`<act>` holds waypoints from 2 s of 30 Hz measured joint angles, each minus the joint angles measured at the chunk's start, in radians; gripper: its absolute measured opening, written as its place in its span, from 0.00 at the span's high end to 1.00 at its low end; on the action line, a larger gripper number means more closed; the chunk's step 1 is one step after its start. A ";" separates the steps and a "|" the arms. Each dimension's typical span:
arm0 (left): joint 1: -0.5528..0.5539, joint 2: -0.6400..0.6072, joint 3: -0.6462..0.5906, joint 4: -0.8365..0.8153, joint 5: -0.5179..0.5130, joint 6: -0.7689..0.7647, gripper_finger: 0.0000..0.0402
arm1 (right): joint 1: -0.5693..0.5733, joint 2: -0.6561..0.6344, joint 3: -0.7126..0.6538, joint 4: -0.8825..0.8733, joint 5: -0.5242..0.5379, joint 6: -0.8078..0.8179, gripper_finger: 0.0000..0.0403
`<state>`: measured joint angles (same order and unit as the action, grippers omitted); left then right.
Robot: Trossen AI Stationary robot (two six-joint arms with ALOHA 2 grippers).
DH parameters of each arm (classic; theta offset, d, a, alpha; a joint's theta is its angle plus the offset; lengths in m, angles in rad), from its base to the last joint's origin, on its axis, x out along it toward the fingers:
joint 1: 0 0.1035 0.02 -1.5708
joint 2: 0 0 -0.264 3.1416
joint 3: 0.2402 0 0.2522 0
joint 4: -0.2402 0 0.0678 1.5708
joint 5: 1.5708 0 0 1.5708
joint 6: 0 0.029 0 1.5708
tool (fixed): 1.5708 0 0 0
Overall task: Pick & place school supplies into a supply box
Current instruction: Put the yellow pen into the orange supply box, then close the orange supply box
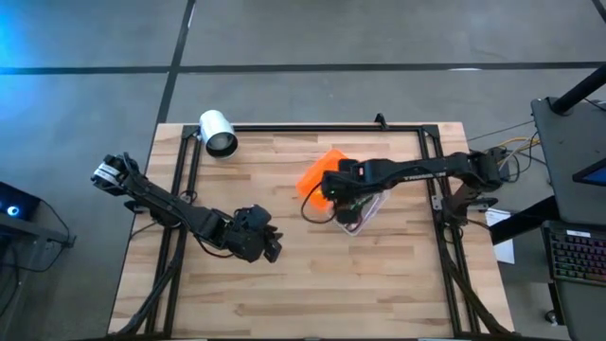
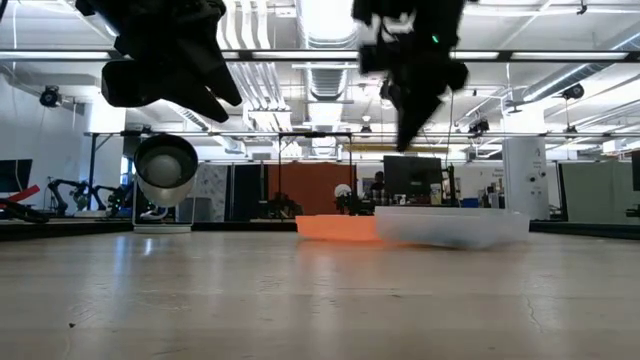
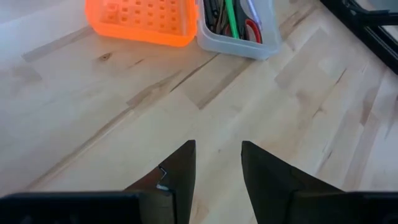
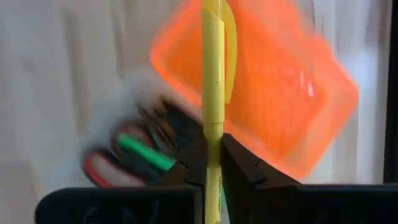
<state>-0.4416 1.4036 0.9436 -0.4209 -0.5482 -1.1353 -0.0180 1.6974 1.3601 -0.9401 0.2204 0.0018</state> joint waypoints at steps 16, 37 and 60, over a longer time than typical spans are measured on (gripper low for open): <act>0.002 0.000 0.000 0.001 -0.005 0.038 0.72 | -0.006 -0.129 -0.373 0.116 -0.013 0.025 0.77; 0.267 0.000 0.000 0.032 0.155 0.053 0.72 | 0.008 -0.573 -0.428 0.047 0.290 0.549 0.51; 0.695 0.065 0.000 0.206 0.433 0.245 0.72 | 0.111 -0.733 -0.724 0.046 0.013 1.223 0.54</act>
<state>0.2538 1.4684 0.9436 -0.2146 -0.1149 -0.8906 0.0929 0.9642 0.6360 -0.8938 0.2338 1.2251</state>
